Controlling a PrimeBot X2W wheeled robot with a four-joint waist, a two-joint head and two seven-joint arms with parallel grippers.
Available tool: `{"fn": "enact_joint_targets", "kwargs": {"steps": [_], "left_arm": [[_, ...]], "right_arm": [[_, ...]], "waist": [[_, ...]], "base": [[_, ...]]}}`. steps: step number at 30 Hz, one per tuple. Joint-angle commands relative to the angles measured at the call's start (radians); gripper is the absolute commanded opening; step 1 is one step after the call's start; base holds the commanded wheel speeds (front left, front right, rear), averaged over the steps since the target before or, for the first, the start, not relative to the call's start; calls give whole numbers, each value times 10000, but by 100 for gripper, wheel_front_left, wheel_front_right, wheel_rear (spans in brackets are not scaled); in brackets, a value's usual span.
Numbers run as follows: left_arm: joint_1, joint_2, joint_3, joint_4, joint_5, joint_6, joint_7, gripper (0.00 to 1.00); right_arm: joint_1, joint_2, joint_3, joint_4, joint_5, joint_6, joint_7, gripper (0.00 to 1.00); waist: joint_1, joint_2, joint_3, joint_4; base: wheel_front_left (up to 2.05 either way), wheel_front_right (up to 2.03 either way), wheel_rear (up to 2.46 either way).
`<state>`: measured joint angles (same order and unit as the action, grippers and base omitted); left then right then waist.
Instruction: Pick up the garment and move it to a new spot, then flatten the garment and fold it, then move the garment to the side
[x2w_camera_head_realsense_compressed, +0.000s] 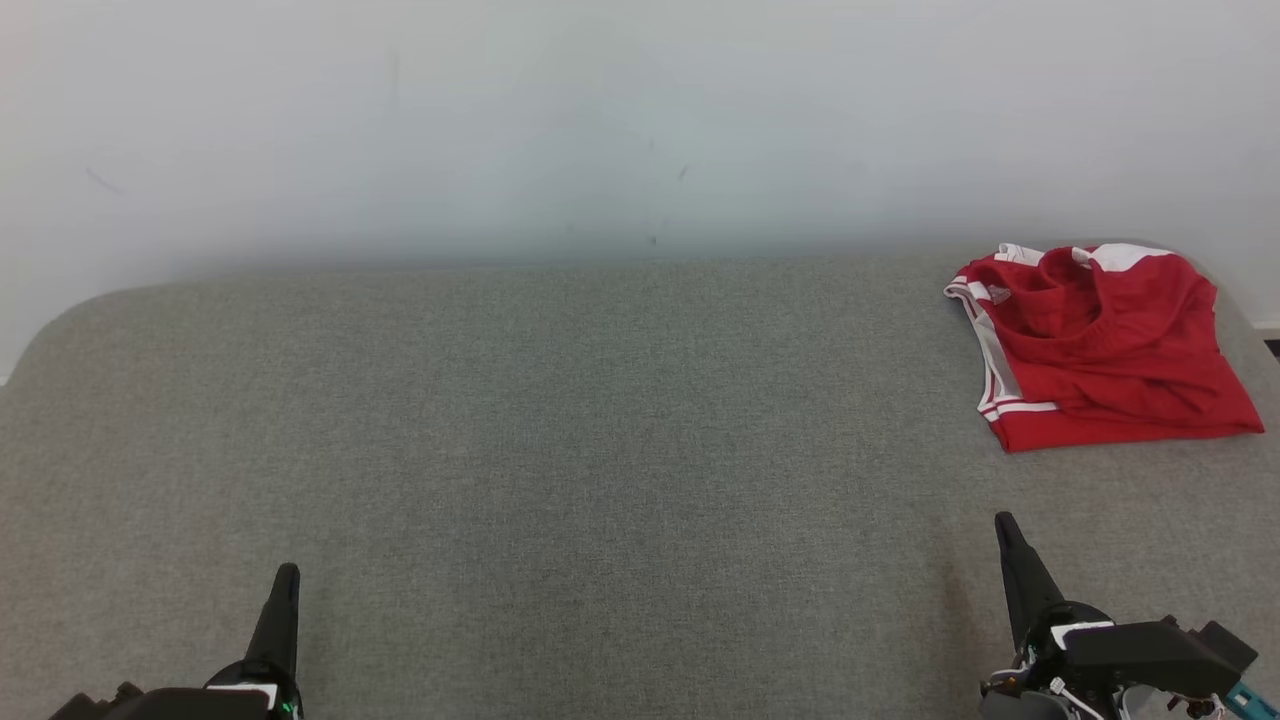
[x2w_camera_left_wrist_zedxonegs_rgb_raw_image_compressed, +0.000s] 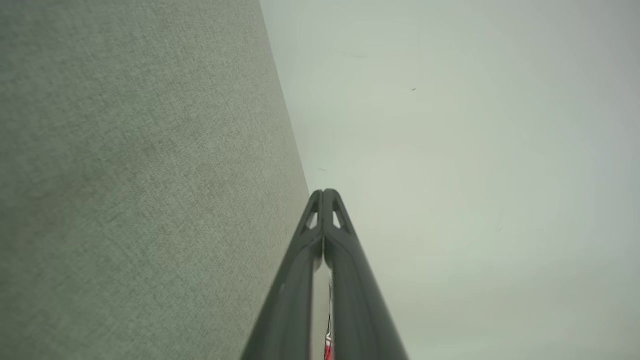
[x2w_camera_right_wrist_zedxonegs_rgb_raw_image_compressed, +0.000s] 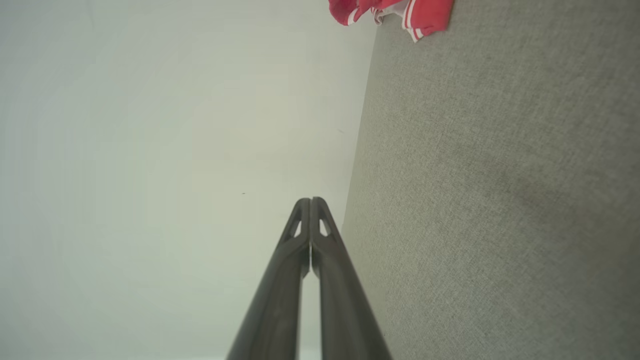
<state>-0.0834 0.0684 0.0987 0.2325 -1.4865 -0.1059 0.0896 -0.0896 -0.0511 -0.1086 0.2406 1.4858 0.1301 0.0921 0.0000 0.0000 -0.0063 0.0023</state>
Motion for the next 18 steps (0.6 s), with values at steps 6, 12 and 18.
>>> {"fn": "enact_joint_targets", "kwargs": {"steps": [6, 12, 18], "left_arm": [[-221, -97, 98, 56, -565, -148, 113, 0], [-261, -157, 148, 111, -994, -220, 215, 0], [-320, -211, 187, 155, -1306, -276, 277, 0]], "right_arm": [[-159, 14, -36, 8, 588, 10, 116, 0], [-183, 15, -52, 34, 978, 11, 193, 0], [-230, 18, -64, 54, 1305, 11, 240, 0]], "waist": [[0, 0, 35, -8], [0, 0, 66, -16], [0, 0, 94, -23]], "base": [[0, 0, 0], [0, 0, 0], [0, 0, 0]]}}
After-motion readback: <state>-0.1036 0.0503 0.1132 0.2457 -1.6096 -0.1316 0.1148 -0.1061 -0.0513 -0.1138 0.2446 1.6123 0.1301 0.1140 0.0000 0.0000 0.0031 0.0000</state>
